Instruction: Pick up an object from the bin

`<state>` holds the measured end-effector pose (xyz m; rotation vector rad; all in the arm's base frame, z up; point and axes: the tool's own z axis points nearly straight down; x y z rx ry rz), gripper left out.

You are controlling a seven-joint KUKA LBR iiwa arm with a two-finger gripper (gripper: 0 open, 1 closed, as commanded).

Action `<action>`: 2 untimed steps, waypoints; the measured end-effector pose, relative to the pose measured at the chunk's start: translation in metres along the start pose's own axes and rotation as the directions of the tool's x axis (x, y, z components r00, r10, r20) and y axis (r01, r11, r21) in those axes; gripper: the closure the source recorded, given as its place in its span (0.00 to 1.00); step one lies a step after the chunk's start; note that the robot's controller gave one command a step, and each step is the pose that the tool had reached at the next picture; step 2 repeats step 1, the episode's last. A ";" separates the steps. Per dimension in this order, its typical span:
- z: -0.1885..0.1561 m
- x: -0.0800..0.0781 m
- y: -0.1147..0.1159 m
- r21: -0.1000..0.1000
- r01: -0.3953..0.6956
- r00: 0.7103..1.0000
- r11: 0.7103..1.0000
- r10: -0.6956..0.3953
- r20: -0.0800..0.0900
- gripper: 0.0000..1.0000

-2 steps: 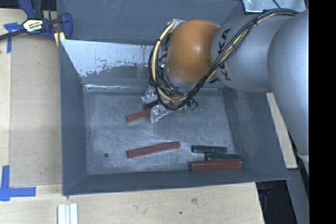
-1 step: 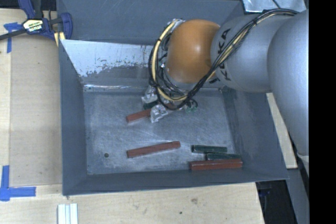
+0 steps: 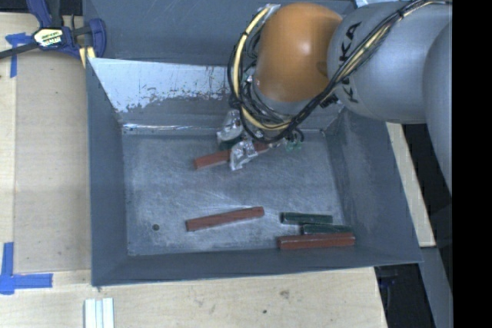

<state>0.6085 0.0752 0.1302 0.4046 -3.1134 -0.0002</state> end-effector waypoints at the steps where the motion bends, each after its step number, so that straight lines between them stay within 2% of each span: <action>1: -0.111 -0.008 0.011 0.000 0.016 1.000 1.000 -0.016 0.005 1.00; 2: -0.111 -0.008 0.011 0.000 0.016 1.000 1.000 -0.016 0.005 1.00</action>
Offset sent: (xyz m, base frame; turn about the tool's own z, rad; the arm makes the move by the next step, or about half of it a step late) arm 0.0000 0.0000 0.0000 0.0000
